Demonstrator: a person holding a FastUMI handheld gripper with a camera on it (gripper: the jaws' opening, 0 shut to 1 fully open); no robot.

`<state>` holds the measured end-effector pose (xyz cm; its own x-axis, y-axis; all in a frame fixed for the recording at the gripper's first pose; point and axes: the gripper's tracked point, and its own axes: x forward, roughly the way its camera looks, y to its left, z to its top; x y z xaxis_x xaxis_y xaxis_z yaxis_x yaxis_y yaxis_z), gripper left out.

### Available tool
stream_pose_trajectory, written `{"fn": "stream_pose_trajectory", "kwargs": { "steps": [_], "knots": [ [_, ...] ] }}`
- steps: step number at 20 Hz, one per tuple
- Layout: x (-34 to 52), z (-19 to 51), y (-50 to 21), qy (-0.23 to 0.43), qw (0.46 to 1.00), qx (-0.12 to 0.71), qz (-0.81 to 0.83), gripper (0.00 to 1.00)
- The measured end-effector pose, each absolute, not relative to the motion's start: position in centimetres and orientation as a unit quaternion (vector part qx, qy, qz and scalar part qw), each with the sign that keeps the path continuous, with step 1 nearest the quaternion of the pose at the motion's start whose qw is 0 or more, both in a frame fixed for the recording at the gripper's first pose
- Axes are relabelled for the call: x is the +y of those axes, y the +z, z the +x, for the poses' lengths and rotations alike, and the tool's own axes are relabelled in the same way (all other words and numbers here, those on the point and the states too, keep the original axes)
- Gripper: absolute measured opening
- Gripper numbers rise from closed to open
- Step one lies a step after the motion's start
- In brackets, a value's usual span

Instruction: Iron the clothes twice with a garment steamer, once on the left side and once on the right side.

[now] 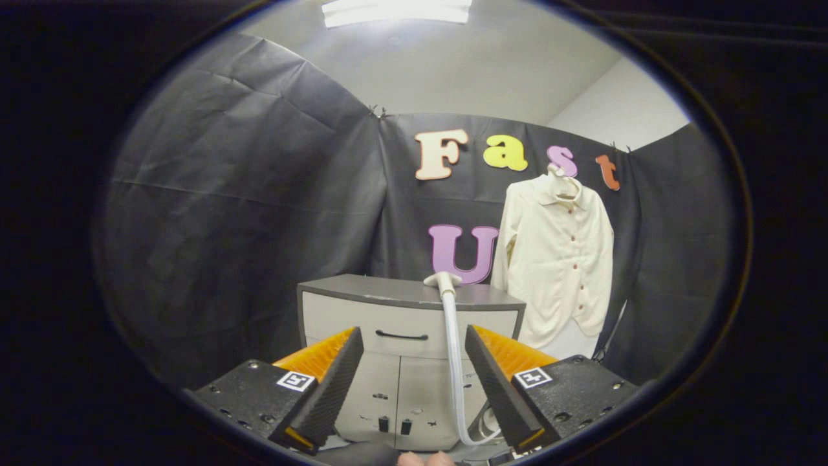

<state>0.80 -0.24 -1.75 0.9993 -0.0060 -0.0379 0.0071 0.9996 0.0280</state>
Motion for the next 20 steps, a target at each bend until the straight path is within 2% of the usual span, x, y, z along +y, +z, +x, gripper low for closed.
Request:
{"fn": "stream_pose_trajectory", "kwargs": {
  "steps": [8, 20],
  "knots": [
    [-1.5, 4.2, -2.1, -0.013, 0.999, 0.021, 0.021, 0.96],
    [-4.6, 14.5, -4.8, -0.028, 0.997, 0.049, 0.043, 0.96]
  ]
}}
